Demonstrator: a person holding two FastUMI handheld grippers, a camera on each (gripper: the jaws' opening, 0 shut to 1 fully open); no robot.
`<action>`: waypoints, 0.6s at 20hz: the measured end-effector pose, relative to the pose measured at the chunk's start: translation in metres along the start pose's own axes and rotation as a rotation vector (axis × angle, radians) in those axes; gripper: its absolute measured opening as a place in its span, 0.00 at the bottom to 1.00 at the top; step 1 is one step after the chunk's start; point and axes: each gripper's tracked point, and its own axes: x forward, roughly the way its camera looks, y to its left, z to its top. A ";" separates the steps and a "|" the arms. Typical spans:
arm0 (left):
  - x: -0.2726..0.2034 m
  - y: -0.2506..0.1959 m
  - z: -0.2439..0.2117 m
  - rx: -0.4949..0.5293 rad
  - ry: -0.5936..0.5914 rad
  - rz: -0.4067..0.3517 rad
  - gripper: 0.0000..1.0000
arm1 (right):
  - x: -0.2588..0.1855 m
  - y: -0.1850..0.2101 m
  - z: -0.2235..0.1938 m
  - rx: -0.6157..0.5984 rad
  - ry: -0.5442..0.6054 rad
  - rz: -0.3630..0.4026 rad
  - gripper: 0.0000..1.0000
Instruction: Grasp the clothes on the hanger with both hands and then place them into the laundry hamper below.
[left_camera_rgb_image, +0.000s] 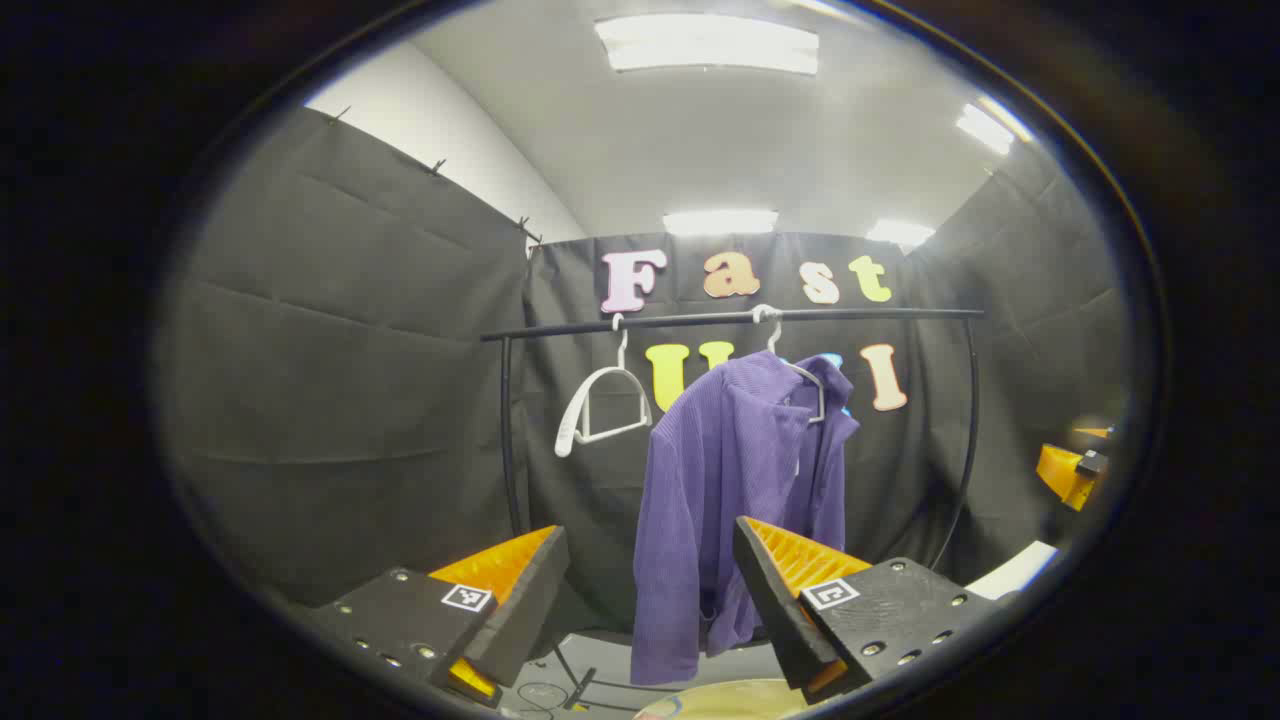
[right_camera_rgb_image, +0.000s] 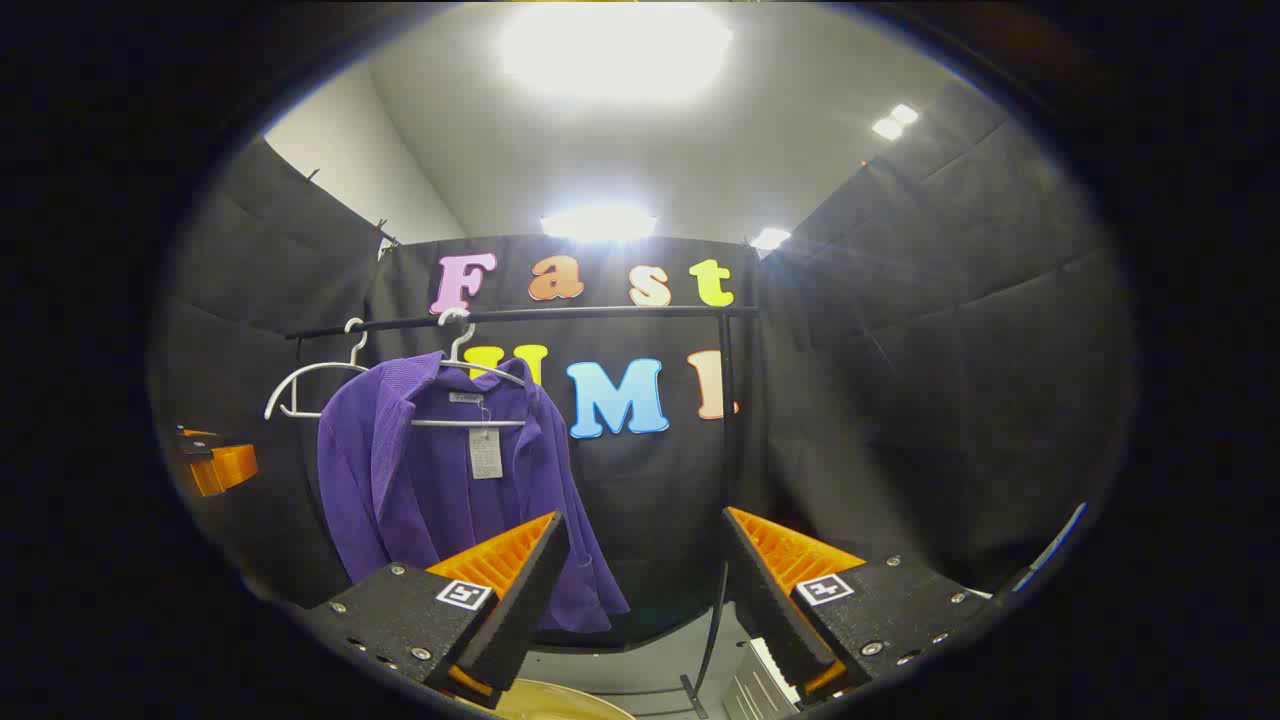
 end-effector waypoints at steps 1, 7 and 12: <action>0.001 0.000 -0.001 0.000 -0.001 -0.001 0.95 | 0.000 -0.001 -0.001 -0.001 0.001 -0.005 0.94; 0.004 0.006 0.000 0.023 -0.012 -0.006 0.95 | 0.003 0.002 -0.005 0.001 0.011 -0.016 0.94; 0.008 0.011 0.002 0.022 -0.014 -0.017 1.00 | 0.001 0.006 -0.004 -0.008 0.004 -0.030 0.95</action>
